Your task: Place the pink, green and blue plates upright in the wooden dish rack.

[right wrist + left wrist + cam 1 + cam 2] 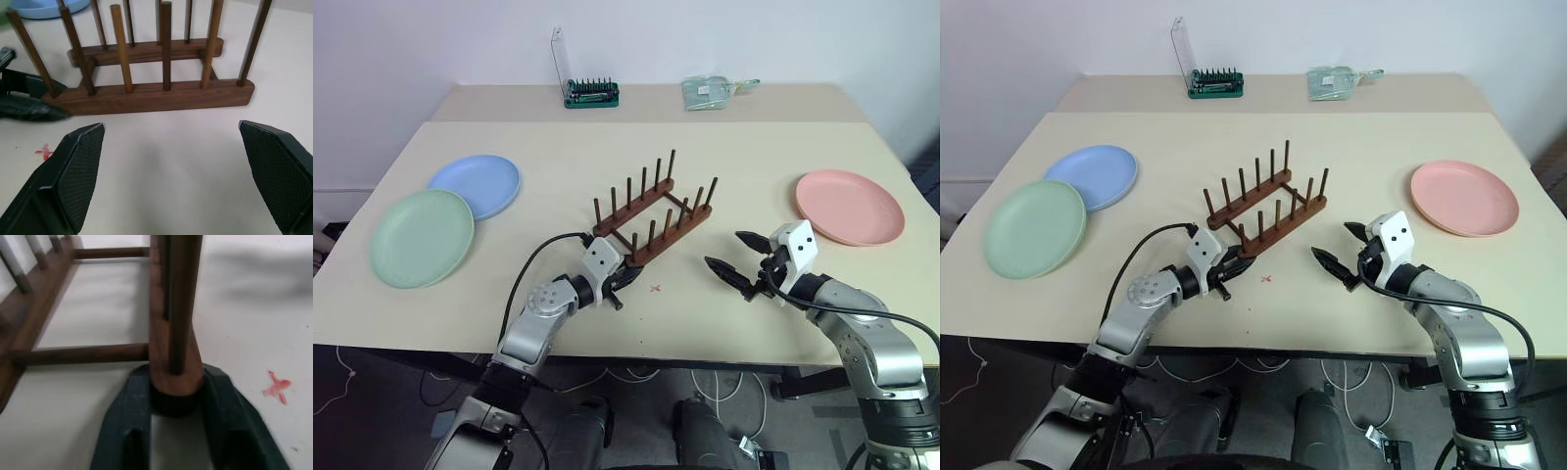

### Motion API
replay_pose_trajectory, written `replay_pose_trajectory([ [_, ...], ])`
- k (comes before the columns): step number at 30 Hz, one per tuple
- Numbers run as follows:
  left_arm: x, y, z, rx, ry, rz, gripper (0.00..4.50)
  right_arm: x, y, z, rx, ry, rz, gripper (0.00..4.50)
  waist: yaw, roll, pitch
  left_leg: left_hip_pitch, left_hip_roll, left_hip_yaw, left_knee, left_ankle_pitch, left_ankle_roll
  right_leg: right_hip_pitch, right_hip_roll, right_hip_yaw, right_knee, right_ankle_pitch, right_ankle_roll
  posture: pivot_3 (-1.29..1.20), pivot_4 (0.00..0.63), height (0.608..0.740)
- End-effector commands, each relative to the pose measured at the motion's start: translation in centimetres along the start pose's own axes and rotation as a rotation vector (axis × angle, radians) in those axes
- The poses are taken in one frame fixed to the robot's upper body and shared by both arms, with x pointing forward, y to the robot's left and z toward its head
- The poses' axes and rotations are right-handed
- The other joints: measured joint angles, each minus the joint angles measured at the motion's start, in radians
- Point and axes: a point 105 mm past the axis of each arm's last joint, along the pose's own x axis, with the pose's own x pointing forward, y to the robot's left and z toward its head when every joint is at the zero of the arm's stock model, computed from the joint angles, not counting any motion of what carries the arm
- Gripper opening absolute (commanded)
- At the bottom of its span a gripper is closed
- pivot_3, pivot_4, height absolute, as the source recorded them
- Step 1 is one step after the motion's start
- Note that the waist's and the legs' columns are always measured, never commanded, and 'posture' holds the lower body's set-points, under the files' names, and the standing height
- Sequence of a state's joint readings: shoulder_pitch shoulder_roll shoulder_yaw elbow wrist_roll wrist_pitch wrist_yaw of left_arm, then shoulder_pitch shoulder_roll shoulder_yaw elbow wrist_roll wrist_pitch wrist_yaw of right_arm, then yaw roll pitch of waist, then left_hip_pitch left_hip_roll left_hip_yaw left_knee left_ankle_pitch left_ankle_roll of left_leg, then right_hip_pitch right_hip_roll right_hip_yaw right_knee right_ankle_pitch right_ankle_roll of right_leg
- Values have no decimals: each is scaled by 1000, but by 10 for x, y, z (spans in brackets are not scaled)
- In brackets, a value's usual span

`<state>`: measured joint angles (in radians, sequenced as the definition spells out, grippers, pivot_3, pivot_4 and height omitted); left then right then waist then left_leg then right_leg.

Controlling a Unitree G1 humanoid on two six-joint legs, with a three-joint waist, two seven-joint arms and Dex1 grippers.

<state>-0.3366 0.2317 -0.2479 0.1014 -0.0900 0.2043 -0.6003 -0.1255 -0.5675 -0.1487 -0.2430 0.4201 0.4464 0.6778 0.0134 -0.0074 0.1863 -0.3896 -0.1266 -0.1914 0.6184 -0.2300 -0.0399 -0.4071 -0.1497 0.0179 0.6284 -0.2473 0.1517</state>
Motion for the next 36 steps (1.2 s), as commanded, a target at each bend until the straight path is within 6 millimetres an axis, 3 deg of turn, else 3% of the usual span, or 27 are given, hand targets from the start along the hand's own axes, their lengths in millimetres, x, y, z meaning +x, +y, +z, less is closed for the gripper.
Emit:
replay_pose_trajectory([
  [1, 1, -3, -8, -2, 26, -45, 741, -8, -1, 13, -37, -31, 2, 4500, 0, 0, 0, 0, 0, 0, 0, 0, 0, 0, 0, 0, 0, 0, 0, 0, 150, 740],
  [15, 12, 1, 4, 140, 17, -358, 741, -21, 3, -5, -38, 37, -25, 4500, 0, -1, 0, -1, 0, 0, 0, 0, 0, 0, 0, 0, 0, 0, 1, 0, 150, 740],
  [22, 10, 20, -8, 138, 48, -259, 4207, -25, 0, -8, -55, 59, -70, 4500, -3, -1, 0, -1, 0, 0, 1, 0, 1, 0, 0, 0, -1, 1, 2, 0, 150, 740],
  [23, 9, 22, -10, 133, 51, -249, 4476, -25, -1, -9, -60, 66, -73, 4500, -3, -1, 0, -1, 0, 0, 1, 0, 1, 0, 0, 0, -1, 1, 2, 0, 150, 740],
  [26, -6, 21, -18, 69, 65, -231, 4476, -23, -4, -14, -72, 97, -78, 4500, -9, -1, 0, -1, 0, 0, 1, 0, 1, 0, 0, 0, -1, 0, 2, 0, 150, 740],
  [27, -13, 18, -20, 49, 68, -233, 4494, -22, -4, -15, -71, 102, -73, 4242, -14, -1, 0, 0, 0, 0, 1, -1, 1, 0, 0, 0, -1, 0, 2, 0, 150, 740],
  [28, -21, 15, -21, 32, 72, -236, 3991, -20, -5, -16, -76, 111, -69, 3931, -17, -1, 0, 0, 0, 0, 0, -1, 1, 0, 0, 0, -1, 0, 2, 0, 150, 740],
  [29, -27, 10, -21, 15, 75, -248, 3870, -17, -8, -18, -88, 127, -78, 3648, -25, -1, -1, 0, 0, 0, 0, -1, 1, 0, 0, 0, 0, 0, 2, 0, 150, 740],
  [31, -34, -2, -20, -19, 73, -280, 3153, -14, -13, -25, -109, 165, -88, 2796, -30, 1, -2, 1, 1, 1, -1, -1, 1, 0, 0, 1, 0, 0, 2, 0, 150, 740],
  [36, -35, -25, -15, -77, 77, -341, 480, -6, -18, -30, -137, 190, -89, 129, -20, 2, -2, 1, 1, 1, -1, -1, 1, 1, 0, 1, 0, 0, 2, 0, 150, 740],
])
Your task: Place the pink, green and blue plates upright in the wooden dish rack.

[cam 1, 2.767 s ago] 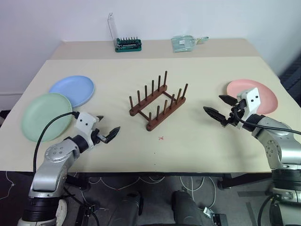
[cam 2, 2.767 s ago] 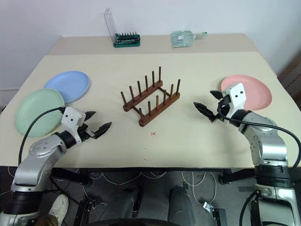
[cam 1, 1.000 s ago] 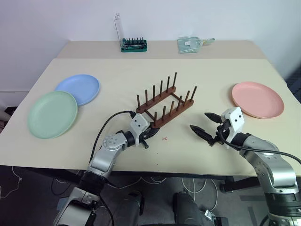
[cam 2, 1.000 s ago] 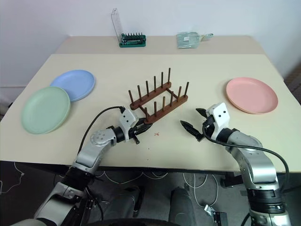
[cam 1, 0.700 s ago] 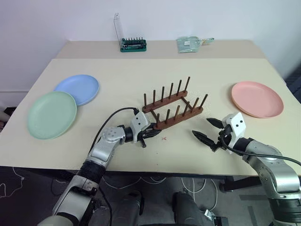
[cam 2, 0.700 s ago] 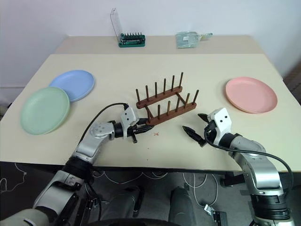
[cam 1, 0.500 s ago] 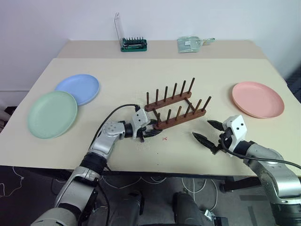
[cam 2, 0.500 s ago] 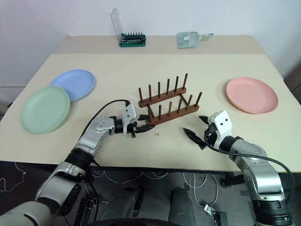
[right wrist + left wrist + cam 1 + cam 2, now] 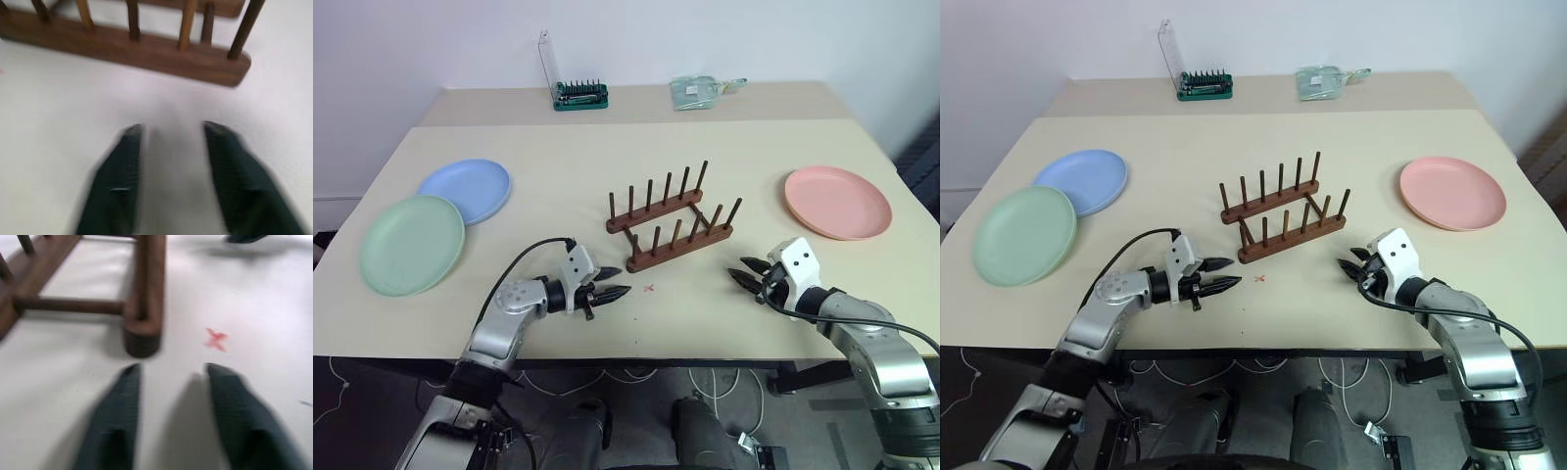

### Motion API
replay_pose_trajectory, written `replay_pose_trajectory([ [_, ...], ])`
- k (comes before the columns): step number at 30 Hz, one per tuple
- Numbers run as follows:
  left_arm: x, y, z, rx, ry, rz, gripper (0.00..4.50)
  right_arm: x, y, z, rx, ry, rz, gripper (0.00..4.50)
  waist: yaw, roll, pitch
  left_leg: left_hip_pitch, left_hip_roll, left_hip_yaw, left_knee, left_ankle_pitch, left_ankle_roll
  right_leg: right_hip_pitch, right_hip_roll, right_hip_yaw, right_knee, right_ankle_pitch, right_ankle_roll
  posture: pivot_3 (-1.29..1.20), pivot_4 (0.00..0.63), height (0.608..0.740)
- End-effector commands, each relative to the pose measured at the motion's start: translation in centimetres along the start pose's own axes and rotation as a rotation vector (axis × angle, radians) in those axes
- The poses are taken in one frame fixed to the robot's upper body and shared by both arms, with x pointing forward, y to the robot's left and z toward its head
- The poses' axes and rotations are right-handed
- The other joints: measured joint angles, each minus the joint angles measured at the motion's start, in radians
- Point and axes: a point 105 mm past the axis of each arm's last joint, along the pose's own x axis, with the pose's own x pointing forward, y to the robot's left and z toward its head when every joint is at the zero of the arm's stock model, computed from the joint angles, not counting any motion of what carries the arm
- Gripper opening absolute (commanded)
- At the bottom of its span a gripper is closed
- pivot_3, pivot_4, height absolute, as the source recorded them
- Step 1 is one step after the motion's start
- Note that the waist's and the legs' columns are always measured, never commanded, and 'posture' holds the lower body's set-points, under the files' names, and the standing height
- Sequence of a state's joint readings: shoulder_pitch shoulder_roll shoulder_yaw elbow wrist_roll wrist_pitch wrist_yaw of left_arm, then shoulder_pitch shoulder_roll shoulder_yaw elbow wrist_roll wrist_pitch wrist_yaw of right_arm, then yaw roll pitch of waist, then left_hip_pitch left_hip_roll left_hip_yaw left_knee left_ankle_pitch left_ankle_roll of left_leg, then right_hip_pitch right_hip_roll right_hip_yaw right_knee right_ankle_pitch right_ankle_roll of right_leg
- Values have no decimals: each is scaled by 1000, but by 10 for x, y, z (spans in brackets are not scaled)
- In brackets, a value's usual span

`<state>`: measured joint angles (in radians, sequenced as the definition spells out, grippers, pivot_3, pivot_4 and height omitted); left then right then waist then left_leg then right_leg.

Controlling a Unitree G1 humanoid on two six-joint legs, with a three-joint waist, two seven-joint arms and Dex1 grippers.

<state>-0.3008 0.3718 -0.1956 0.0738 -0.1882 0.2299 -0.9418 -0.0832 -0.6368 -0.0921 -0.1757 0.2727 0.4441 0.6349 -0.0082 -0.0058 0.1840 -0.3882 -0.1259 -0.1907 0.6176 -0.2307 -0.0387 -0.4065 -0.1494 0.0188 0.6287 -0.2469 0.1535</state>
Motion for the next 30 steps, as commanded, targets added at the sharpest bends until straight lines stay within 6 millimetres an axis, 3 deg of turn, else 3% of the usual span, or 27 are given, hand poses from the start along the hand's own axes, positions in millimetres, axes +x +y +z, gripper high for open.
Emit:
replay_pose_trajectory([
  [1, 13, -21, -5, -61, 34, -61, 49, 7, -4, 10, -55, -25, -13, 0, 2, 0, 0, 0, 0, 0, 0, 0, 0, 0, 0, 0, 0, 0, 0, 0, 150, 740],
  [3, 22, -21, -4, -70, 34, -34, 49, 14, -5, 9, -70, -13, -20, 0, 4, 0, 0, 0, -1, 0, 0, 0, 0, 1, -1, 0, -1, 0, 0, 0, 150, 740],
  [7, 36, 4, -3, -43, 45, 111, 49, 35, -6, 11, -91, -5, -45, 0, 19, 0, -1, 0, -1, 0, 2, 0, 0, 1, 0, 0, -1, 0, 0, 0, 150, 740],
  [12, 37, 33, -11, 32, 91, 281, 49, 55, -14, 18, -113, -19, -115, 0, 20, 0, -1, 0, -1, 0, 3, 0, 0, 2, 0, 0, 0, 1, 0, 0, 150, 740],
  [17, 33, 60, -3, 72, 50, 437, 49, 68, -24, 29, -130, -50, -192, 0, 13, 1, -4, 1, -1, 0, 3, 0, 0, 2, 1, 0, 0, 1, -1, 0, 150, 740],
  [30, 24, 80, -10, 83, 54, 590, 49, 69, -26, 33, -142, -83, -224, 0, -4, 2, -6, 1, -1, 0, 3, 1, -1, 2, 1, 0, 1, 2, -1, 0, 150, 740],
])
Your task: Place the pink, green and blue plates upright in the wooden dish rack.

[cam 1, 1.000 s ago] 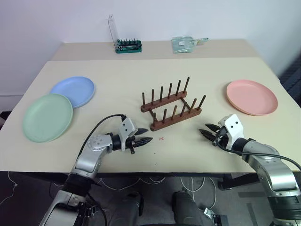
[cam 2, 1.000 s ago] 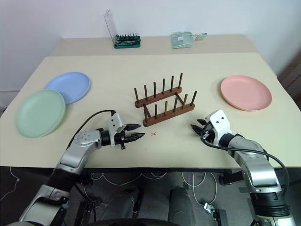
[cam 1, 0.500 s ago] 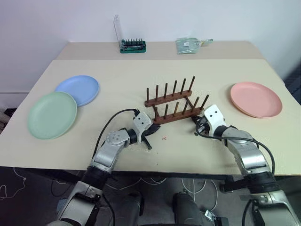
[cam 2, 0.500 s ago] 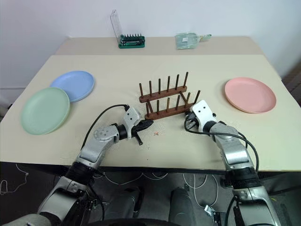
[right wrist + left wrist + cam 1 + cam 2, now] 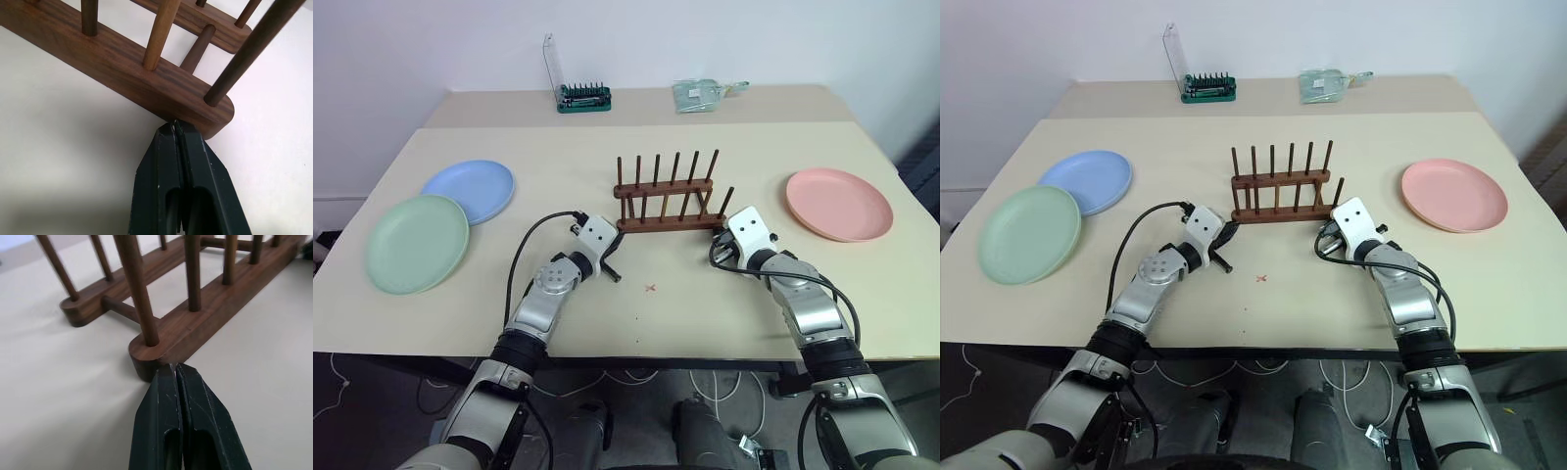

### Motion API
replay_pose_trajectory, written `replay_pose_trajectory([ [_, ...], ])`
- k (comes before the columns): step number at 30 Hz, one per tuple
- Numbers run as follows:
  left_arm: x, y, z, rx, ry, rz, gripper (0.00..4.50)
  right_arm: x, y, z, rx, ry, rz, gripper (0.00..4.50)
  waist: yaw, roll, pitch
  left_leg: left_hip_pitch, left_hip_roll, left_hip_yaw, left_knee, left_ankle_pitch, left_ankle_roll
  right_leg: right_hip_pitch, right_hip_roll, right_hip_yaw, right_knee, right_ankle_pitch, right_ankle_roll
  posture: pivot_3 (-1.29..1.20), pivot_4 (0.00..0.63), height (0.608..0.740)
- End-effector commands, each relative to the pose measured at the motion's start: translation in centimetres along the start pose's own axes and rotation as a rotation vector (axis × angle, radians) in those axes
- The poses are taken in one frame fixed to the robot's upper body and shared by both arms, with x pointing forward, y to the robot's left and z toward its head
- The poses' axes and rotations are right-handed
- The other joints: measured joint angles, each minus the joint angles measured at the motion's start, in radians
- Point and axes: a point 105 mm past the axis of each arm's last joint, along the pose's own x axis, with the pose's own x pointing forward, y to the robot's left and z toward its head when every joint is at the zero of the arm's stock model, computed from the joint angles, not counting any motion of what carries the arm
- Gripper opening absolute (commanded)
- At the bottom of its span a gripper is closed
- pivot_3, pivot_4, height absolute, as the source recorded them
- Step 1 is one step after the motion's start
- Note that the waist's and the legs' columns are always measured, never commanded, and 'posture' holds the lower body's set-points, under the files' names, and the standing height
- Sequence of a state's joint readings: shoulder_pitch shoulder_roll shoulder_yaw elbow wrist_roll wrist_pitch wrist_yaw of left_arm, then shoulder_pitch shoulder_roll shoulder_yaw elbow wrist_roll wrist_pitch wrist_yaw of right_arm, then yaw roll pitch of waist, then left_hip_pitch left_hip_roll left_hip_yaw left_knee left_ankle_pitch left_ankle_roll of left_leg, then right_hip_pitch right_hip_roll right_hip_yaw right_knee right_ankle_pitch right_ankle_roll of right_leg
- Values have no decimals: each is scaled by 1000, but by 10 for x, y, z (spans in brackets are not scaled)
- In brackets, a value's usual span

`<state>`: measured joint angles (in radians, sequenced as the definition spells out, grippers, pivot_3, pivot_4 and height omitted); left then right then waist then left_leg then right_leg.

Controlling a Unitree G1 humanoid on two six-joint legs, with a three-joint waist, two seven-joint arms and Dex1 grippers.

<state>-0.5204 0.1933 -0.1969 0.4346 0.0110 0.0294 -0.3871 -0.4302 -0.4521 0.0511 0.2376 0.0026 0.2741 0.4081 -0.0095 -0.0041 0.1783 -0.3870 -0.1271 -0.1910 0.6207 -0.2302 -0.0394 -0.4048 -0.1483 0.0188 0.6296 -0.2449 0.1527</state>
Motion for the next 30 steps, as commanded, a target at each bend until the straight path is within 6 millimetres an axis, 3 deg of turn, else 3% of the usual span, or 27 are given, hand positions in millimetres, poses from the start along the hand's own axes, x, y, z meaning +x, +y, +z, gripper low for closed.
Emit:
replay_pose_trajectory([
  [1, -9, 10, -23, -7, 81, 36, 49, -8, -5, 14, -15, -71, -10, 0, -3, 0, 0, 0, 0, 0, 0, 0, 0, 0, 0, 0, 0, 0, 0, 0, 150, 740],
  [5, -15, 5, -24, -14, 81, -12, 49, -20, -10, 17, -52, -88, -1, 0, -10, 0, 0, 0, 0, 0, 0, 0, 0, 0, 0, 0, 0, 0, 0, 0, 150, 740],
  [7, -32, -10, -24, -24, 69, -161, 49, -35, -32, 13, -64, -61, -42, 0, -13, 1, 0, 0, 0, 0, 0, 0, 0, 0, 0, 0, 0, 0, 0, 0, 150, 740],
  [10, -62, -14, -26, -63, 77, -269, 0, -59, -70, 10, -95, -26, -132, 809, -11, 2, -1, 0, 1, 2, -5, 0, 0, -2, 0, 2, -1, 0, 0, 0, 150, 740],
  [13, -83, -8, -24, -87, 71, -301, 0, -70, -98, 9, -177, 26, -209, 2251, -11, 2, -1, 0, 2, 2, -6, 0, 1, -3, 0, 2, -1, 0, 0, 0, 150, 740],
  [14, -88, -7, -23, -82, 73, -315, 0, -71, -104, 7, -207, 46, -225, 2965, -11, 2, -1, 0, 2, 3, -6, 0, 1, -3, 0, 2, -1, 0, 0, 0, 150, 740],
  [15, -92, -6, -24, -78, 74, -324, 0, -71, -109, 4, -234, 69, -240, 3321, -11, 2, -1, 0, 3, 3, -6, 0, 1, -3, 1, 2, -1, 0, 0, 0, 150, 740],
  [21, -97, 15, -8, -51, 36, -281, 0, -62, -126, -13, -314, 169, -264, 3321, -6, 1, 0, 0, 3, 4, -5, 0, 0, -3, 0, 3, -2, 0, 0, 0, 150, 740],
  [25, -97, 10, 12, -17, -24, -315, 0, -50, -132, -27, -344, 225, -270, 3321, -7, 1, 0, -1, 3, 4, -6, 0, 0, -4, 0, 3, -2, 0, 0, 0, 150, 740],
  [28, -95, 7, 19, -10, -38, -325, 0, -46, -136, -29, -381, 240, -279, 2461, -5, 0, 1, -1, 2, 4, -5, 0, 0, -4, -1, 3, -2, 0, -1, 0, 150, 740],
  [30, -95, 6, 20, -11, -41, -323, 0, -44, -137, -29, -376, 231, -284, 1447, -3, 0, 1, -1, 2, 4, -6, 0, 0, -4, -1, 3, -2, 0, -1, 0, 150, 740],
])
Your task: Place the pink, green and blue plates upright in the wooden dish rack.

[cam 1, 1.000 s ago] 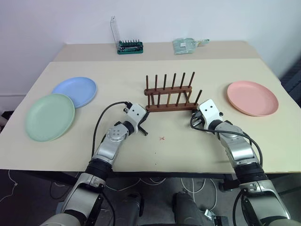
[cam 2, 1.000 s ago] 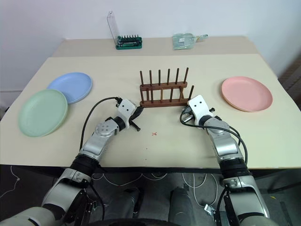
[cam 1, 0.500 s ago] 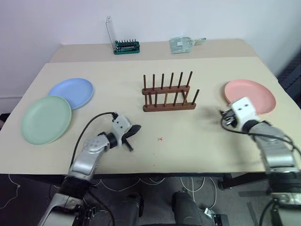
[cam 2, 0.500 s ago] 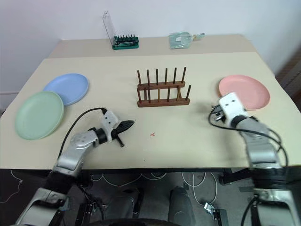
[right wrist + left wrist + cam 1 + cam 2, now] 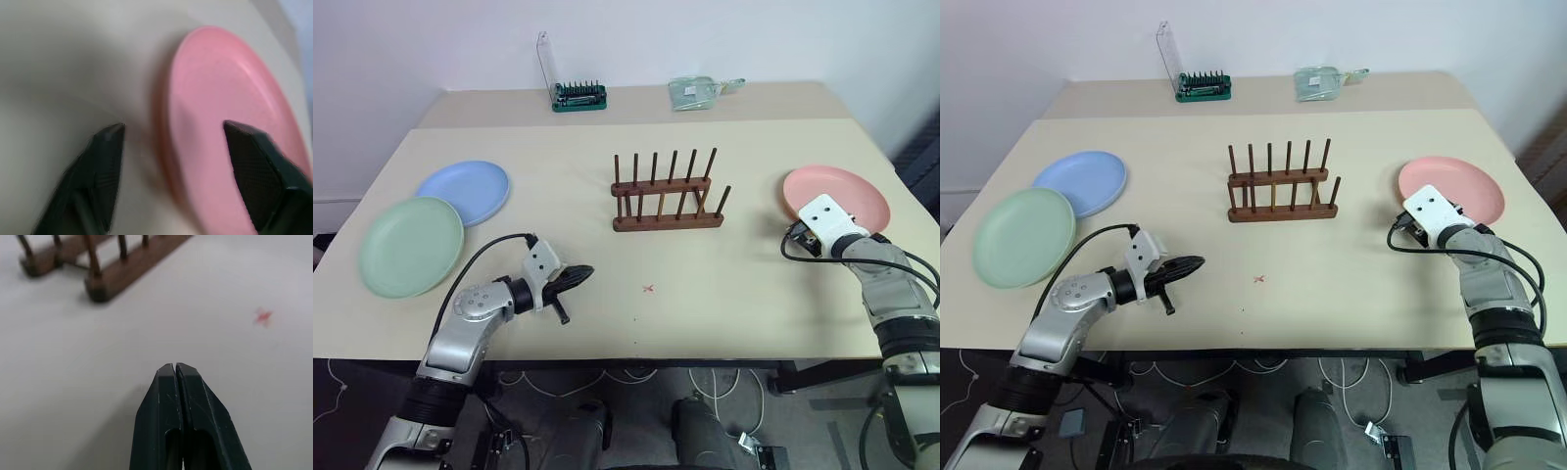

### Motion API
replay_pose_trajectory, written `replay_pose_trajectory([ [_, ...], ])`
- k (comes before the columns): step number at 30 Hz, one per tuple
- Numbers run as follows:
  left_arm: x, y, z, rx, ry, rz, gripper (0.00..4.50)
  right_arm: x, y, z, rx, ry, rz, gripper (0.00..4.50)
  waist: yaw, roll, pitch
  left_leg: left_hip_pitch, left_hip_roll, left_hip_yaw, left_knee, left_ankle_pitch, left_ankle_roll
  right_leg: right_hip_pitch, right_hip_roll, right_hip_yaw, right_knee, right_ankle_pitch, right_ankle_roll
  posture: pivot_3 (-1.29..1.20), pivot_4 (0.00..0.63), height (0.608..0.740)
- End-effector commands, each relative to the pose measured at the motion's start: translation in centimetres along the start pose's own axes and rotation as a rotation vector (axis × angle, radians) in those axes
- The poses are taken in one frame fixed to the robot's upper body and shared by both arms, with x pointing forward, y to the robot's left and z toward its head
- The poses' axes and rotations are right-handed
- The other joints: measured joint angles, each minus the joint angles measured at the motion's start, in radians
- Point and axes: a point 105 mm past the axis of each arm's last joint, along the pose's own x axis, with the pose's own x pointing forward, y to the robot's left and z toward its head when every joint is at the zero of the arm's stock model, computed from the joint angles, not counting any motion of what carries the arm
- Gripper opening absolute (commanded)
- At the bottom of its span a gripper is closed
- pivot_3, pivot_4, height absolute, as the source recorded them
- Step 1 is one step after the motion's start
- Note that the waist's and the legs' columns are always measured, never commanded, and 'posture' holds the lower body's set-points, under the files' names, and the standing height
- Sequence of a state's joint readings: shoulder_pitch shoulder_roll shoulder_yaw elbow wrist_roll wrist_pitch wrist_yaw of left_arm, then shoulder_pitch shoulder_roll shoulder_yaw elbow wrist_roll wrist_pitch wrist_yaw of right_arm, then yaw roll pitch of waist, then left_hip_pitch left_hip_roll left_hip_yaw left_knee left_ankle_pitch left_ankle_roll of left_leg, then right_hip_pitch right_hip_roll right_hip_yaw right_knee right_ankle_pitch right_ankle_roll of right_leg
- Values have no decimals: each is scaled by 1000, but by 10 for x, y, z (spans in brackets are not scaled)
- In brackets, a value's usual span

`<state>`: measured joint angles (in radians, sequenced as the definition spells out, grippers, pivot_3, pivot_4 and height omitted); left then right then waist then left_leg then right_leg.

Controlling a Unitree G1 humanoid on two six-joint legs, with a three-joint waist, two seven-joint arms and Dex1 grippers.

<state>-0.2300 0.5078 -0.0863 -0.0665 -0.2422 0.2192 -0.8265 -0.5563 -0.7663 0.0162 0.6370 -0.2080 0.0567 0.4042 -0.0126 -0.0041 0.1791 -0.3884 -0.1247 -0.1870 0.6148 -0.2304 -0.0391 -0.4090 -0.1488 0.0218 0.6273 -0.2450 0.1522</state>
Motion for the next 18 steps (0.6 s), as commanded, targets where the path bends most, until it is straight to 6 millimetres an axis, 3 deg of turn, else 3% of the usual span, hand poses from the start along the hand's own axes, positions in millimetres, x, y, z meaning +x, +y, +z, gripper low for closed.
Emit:
replay_pose_trajectory([
  [1, 0, 0, 13, 17, -36, 3, 0, 0, -11, 4, -7, -24, -40, 980, 0, 0, 0, 0, 0, 0, 0, 0, 0, 0, 0, 0, 0, 0, 0, 0, 150, 740],
  [3, 1, -1, 14, 18, -38, 0, 0, 0, -11, 7, -33, -35, -43, 35, -1, 0, 0, 0, 0, 0, 0, 0, 0, 0, 0, 0, -1, 0, 0, 0, 150, 740],
  [7, 4, -4, 12, 24, -34, -1, 0, -6, -14, 31, -154, -123, -66, 35, -3, 0, 0, 0, 0, 0, 0, 0, 0, 0, 0, 0, 0, 0, 0, 0, 150, 740],
  [11, 7, -3, 12, 26, -36, 11, 0, -25, -26, 95, -97, -382, -99, 35, -8, 2, 1, -1, 0, 1, 0, 0, 0, -1, 0, 1, 0, 0, 0, 0, 150, 740],
  [15, 8, -1, 8, 33, -23, 18, 0, -64, -38, 171, 285, -735, -5, 35, -7, 1, 1, -1, 1, 0, 0, 0, 0, -1, 1, 1, 0, 0, 0, 0, 150, 740],
  [18, 9, -1, 6, 33, -21, 21, 0, -110, -35, 218, 581, -985, 267, 35, 0, 1, 2, -2, 1, -2, 0, 0, 0, -1, 1, 0, 0, 0, 0, 0, 150, 740],
])
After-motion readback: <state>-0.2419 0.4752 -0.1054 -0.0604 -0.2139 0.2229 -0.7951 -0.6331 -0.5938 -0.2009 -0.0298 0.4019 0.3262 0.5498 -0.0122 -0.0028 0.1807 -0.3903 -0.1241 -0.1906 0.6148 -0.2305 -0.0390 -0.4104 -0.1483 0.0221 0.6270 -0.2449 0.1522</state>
